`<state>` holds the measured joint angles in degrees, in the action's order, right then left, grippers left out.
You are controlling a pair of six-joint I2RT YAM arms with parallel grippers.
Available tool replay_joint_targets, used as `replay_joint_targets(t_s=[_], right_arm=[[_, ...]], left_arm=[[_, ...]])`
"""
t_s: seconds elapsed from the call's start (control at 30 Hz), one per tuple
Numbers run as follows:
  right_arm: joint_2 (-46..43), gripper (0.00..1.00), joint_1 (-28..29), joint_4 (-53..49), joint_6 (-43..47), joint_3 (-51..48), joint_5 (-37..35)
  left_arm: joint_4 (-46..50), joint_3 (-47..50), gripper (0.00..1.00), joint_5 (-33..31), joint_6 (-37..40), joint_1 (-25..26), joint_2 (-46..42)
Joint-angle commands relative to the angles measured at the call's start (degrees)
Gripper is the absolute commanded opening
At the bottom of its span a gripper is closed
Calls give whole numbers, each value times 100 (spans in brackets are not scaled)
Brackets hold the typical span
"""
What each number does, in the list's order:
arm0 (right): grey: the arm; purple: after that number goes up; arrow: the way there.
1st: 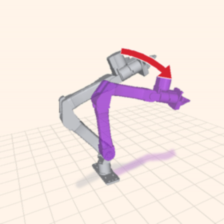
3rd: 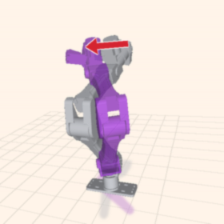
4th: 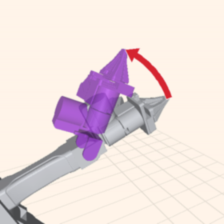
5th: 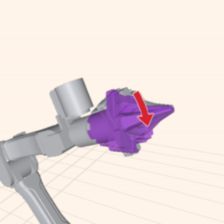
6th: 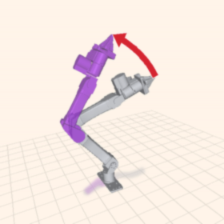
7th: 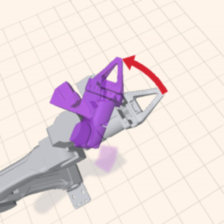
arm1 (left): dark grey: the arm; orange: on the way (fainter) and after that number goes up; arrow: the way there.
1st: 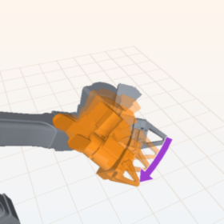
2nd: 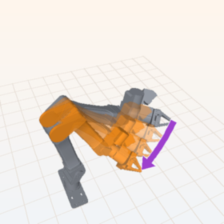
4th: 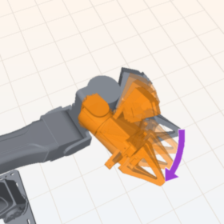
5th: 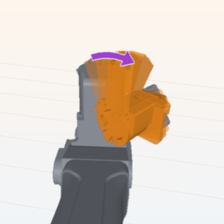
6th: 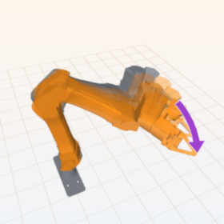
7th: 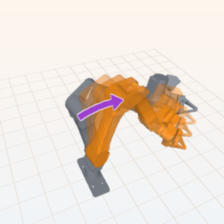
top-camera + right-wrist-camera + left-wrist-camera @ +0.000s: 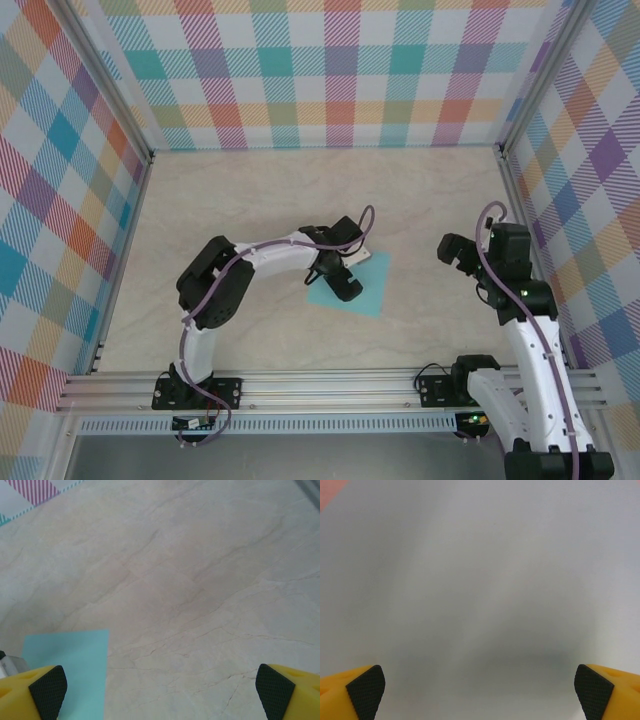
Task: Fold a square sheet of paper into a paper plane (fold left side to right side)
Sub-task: Move the square sheet of paper to the center of the table.
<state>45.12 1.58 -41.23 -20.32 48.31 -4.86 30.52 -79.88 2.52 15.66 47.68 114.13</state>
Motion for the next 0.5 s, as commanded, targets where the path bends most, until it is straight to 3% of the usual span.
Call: replay_joint_targets(t_s=[0.0, 0.1, 0.23, 0.47], right_arm=[[453, 100, 39, 93, 57, -18, 769], [1020, 100, 261, 374, -63, -151, 1101], [1937, 100, 864, 791, -143, -142, 861], [3470, 100, 1584, 1356, -251, 366, 486]], left_arm=[[-95, 201, 100, 271, -413, -77, -914], [-501, 700, 100, 402, -1033, -183, -1412], [-981, 1338, 100, 615, -2033, -339, -1943], [-1184, 1768, 100, 1220, -3011, -444, -1894]])
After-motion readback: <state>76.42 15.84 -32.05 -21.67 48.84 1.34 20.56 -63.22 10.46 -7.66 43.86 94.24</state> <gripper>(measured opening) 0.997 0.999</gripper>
